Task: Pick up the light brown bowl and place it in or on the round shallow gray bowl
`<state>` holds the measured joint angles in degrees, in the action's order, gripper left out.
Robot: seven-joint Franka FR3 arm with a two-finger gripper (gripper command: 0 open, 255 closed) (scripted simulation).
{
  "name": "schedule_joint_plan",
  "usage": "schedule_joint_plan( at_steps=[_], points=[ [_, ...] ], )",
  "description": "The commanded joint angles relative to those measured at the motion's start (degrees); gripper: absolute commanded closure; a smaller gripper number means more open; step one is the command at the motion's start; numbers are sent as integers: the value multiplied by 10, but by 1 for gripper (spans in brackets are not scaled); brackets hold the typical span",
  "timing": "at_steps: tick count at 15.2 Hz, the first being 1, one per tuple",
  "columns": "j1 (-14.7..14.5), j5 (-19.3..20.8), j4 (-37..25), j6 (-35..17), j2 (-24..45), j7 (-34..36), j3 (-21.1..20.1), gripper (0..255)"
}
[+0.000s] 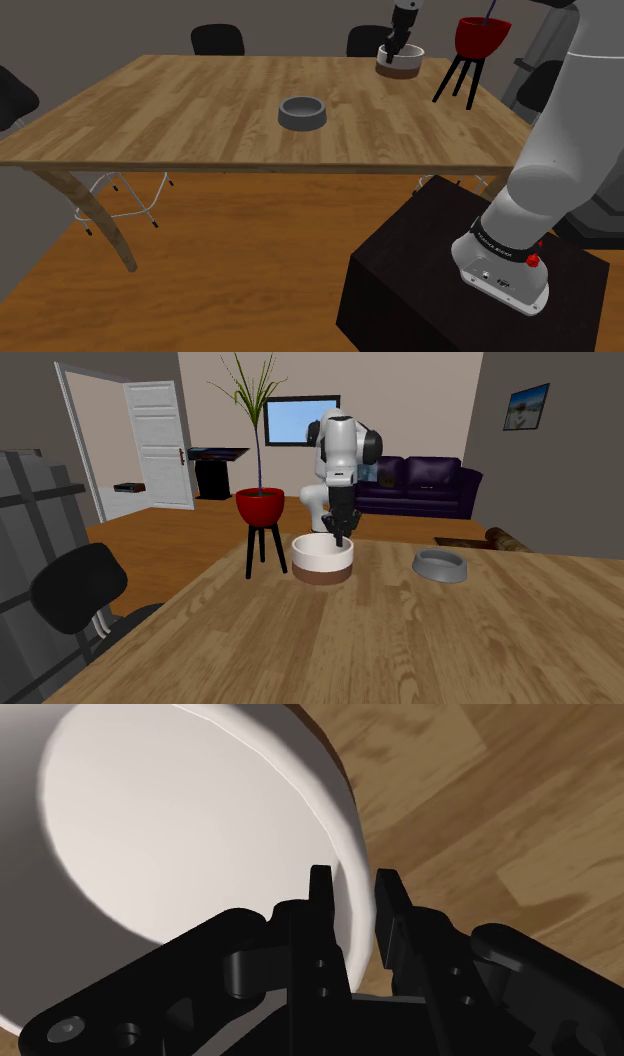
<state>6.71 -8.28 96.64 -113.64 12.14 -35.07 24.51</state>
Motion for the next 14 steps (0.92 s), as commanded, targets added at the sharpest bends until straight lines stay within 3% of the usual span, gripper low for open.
schedule_joint_plan(
  at_steps=[1,6,14],
  points=[
    [0,3,-12,15,-4,3,1,255],
    [1,5,-48,53,-6,6,2,255],
    [-70,44,4,42,-59,121,-38,255]
  ],
)
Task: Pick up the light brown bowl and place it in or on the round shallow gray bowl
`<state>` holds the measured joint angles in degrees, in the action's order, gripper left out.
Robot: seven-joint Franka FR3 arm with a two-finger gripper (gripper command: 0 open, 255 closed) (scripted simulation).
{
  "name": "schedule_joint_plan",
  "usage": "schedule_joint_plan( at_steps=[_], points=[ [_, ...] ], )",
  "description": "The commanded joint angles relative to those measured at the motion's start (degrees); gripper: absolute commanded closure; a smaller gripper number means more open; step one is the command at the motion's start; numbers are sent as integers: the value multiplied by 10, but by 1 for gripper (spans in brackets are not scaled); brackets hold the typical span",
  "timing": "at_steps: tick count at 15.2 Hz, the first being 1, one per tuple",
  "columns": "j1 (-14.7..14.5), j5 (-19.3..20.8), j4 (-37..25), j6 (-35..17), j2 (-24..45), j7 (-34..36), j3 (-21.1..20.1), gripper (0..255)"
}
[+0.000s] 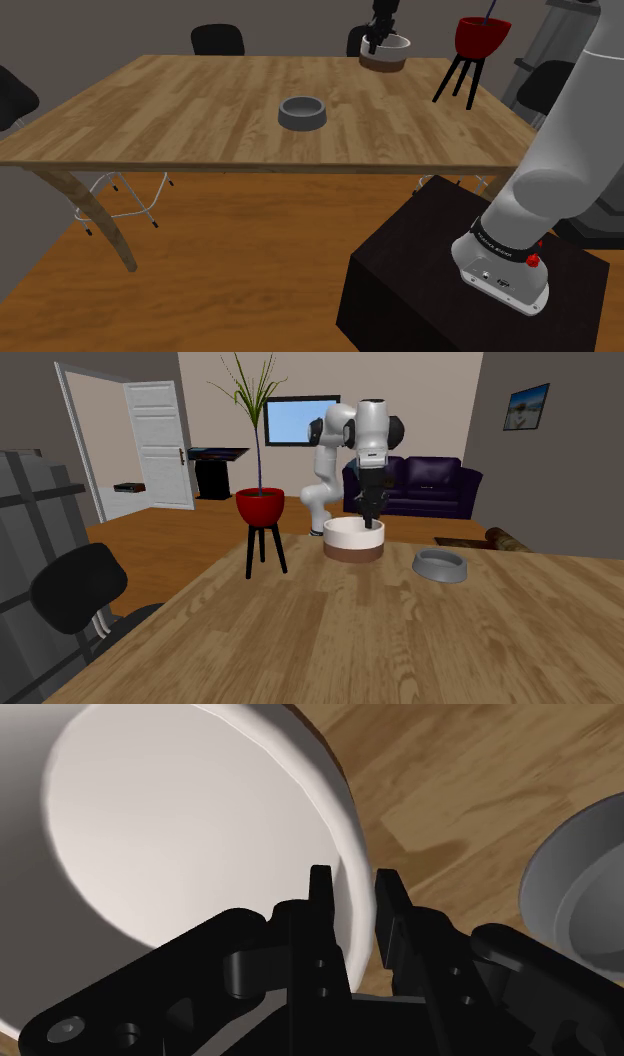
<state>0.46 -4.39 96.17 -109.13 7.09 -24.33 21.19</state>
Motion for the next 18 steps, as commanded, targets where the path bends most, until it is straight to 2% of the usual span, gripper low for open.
schedule_joint_plan(
  at_steps=[1,10,18],
  points=[
    [-16,9,12,-3,-12,28,-10,255],
    [-82,31,8,6,-20,151,-61,255],
    [-136,40,-45,29,11,252,-105,255]
  ],
)
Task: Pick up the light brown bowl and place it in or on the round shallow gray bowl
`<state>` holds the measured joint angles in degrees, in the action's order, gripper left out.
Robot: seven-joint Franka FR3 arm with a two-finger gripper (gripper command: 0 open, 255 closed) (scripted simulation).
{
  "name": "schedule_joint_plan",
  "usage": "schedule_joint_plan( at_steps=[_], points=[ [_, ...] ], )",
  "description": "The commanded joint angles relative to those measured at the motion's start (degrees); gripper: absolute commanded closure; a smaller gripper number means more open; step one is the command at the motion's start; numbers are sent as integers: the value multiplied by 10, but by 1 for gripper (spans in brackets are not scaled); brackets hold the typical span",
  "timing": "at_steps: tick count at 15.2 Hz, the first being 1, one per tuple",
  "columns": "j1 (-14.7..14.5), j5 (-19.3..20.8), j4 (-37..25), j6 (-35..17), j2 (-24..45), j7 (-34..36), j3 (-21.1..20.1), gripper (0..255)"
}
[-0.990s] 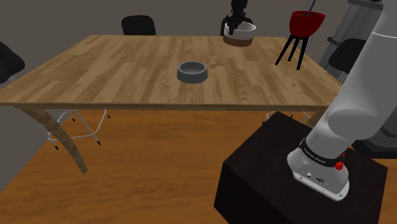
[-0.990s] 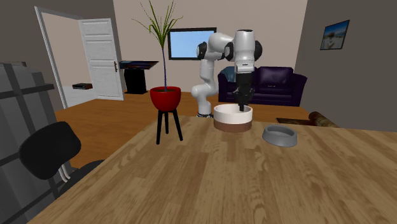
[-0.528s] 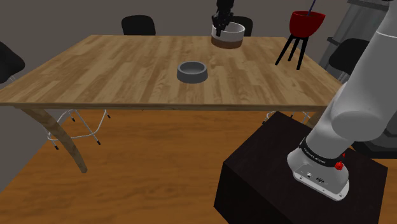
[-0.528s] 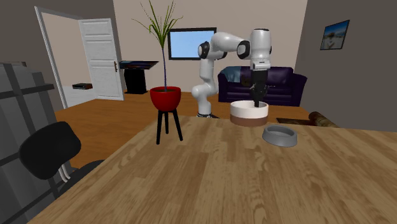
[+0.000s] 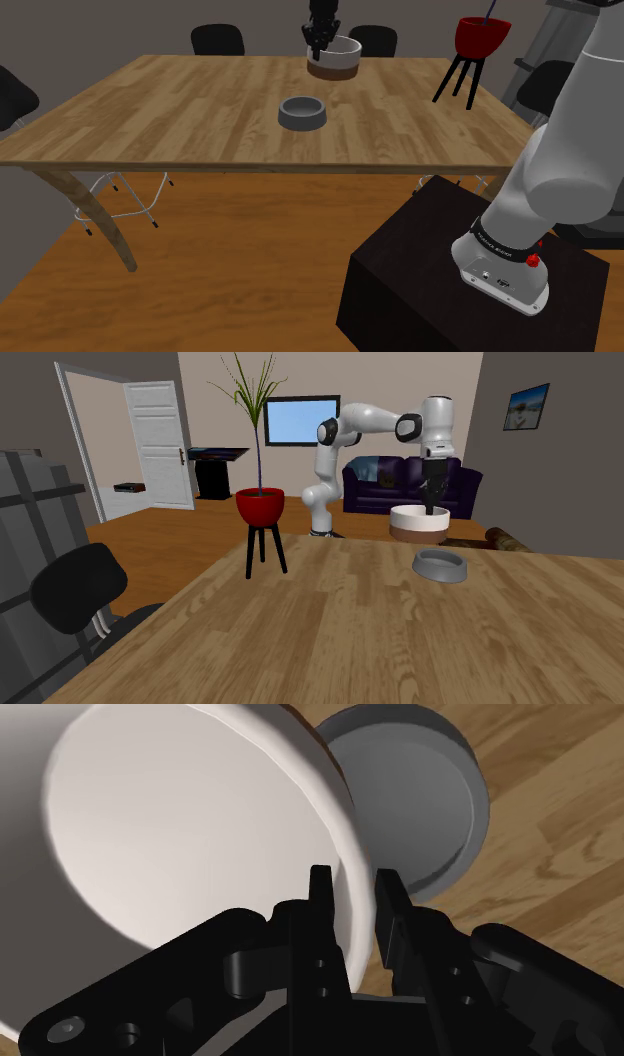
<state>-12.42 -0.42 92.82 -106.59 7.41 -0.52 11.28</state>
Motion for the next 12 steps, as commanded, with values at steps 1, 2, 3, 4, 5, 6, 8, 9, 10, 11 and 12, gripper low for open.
schedule_joint_plan(
  at_steps=[1,2,3,4,5,6,8,9,10,11,12],
  points=[
    [-14,2,-22,7,15,26,-11,255],
    [-21,3,-33,11,22,38,-16,255],
    [-27,4,-45,16,30,50,-20,255],
    [-34,4,-58,21,38,61,-25,255],
    [-41,5,-72,26,47,73,-29,255],
    [-47,6,-87,32,57,84,-34,255],
    [-59,8,-118,43,77,105,-41,255],
    [-60,8,-108,35,75,105,-41,255],
    [-60,8,-99,27,74,105,-41,255],
    [-60,8,-90,19,73,106,-41,255],
    [-60,8,-82,11,73,106,-41,255]
  ],
)
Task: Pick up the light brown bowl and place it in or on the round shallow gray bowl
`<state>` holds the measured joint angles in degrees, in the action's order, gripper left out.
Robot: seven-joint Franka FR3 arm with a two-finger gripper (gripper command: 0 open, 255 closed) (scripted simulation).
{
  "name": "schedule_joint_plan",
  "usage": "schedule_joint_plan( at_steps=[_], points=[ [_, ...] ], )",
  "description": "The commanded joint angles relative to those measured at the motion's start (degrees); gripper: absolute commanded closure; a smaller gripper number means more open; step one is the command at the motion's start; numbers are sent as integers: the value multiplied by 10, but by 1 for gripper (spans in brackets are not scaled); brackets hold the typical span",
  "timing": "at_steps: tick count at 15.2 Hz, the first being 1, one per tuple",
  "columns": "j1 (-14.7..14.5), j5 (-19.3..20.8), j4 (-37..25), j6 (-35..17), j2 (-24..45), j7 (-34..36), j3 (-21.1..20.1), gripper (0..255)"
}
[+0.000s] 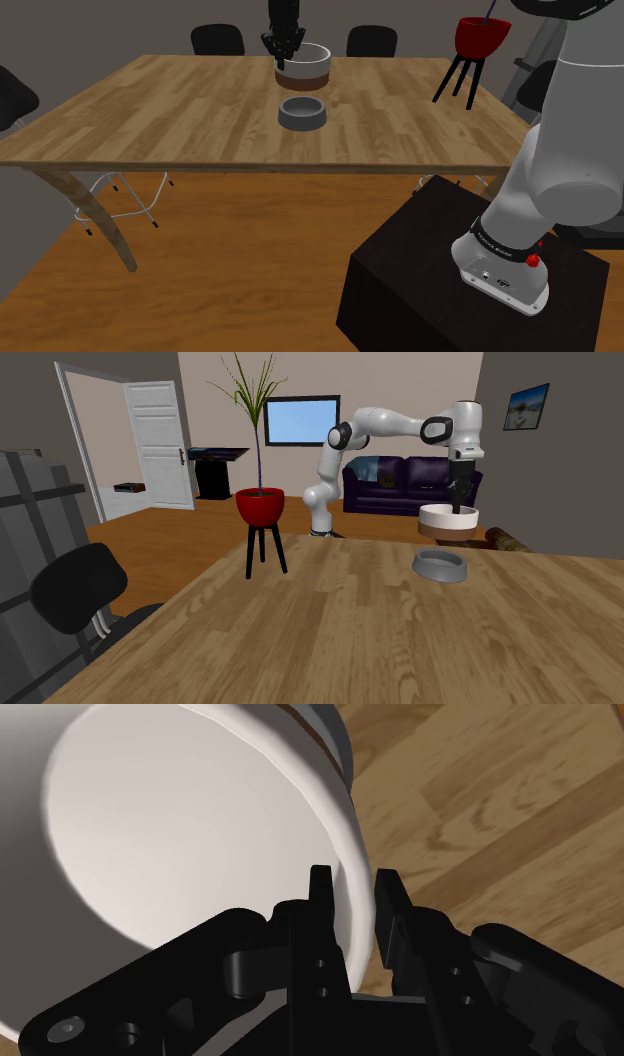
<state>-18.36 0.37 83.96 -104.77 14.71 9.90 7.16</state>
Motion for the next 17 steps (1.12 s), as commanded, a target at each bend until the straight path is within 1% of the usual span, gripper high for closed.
schedule_joint_plan(
  at_steps=[1,15,17],
  points=[
    [-1,1,15,-15,-1,2,0,255],
    [-2,0,112,-120,7,4,-1,255],
    [-2,0,115,-124,8,4,-1,255]
  ],
)
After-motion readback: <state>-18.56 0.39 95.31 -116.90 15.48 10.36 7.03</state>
